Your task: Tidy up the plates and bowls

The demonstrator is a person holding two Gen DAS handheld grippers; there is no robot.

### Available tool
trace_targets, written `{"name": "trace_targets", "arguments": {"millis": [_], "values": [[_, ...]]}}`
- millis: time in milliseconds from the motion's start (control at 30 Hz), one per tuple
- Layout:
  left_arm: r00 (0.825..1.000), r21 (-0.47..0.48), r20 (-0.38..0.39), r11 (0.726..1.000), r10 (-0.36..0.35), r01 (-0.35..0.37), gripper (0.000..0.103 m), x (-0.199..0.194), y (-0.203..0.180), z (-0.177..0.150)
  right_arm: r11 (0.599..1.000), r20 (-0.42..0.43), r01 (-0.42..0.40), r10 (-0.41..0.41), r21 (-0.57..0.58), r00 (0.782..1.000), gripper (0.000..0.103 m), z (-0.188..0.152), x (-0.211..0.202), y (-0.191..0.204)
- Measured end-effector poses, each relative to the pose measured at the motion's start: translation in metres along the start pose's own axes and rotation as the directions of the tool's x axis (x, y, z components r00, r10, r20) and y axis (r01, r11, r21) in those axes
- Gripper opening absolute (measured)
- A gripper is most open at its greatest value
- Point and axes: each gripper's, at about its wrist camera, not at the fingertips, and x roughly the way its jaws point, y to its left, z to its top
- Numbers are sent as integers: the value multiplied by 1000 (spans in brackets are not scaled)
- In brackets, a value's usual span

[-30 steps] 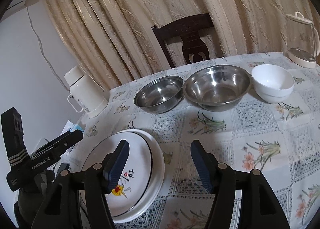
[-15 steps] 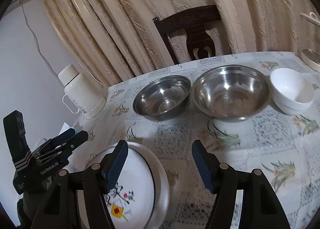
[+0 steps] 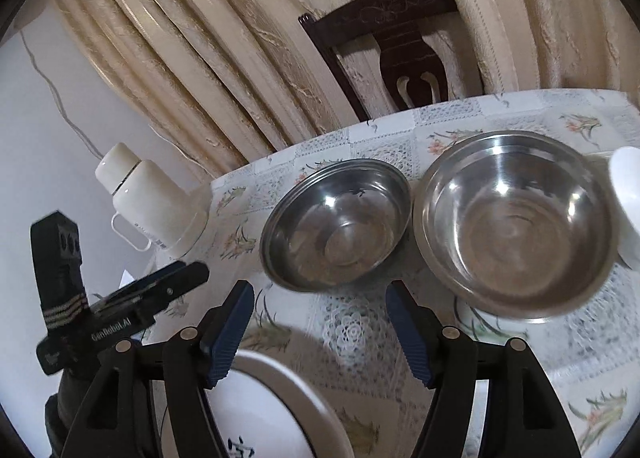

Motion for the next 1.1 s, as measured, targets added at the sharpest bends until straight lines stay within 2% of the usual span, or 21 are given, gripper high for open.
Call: {"name": "trace_targets", "arguments": {"millis": [267, 500, 767, 867, 933, 1000, 1100], "values": [[992, -21, -86, 996, -89, 88, 72, 41, -8, 28, 997, -63, -40, 44, 68, 997, 72, 6, 23, -15], [984, -41, -151, 995, -97, 92, 72, 76, -6, 41, 996, -91, -43, 50, 81, 995, 72, 12, 37, -19], [971, 40, -222, 994, -94, 105, 67, 103, -14, 44, 999, -99, -17, 21, 42, 995, 71, 17, 46, -10], [963, 51, -245, 991, -108, 124, 62, 110, -15, 43, 1000, -102, 19, -17, 14, 995, 65, 17, 49, -8], [961, 71, -255, 989, -105, 127, 58, 114, -18, 41, 999, -111, 33, -31, 11, 993, 56, 16, 51, -10], [958, 90, -265, 986, -110, 138, 47, 117, -20, 40, 999, -122, 32, -30, 14, 992, 51, 16, 54, -12], [962, 119, -257, 984, -95, 130, 45, 116, -21, 38, 999, -133, 33, -32, 6, 991, 47, 17, 57, -13]]}}
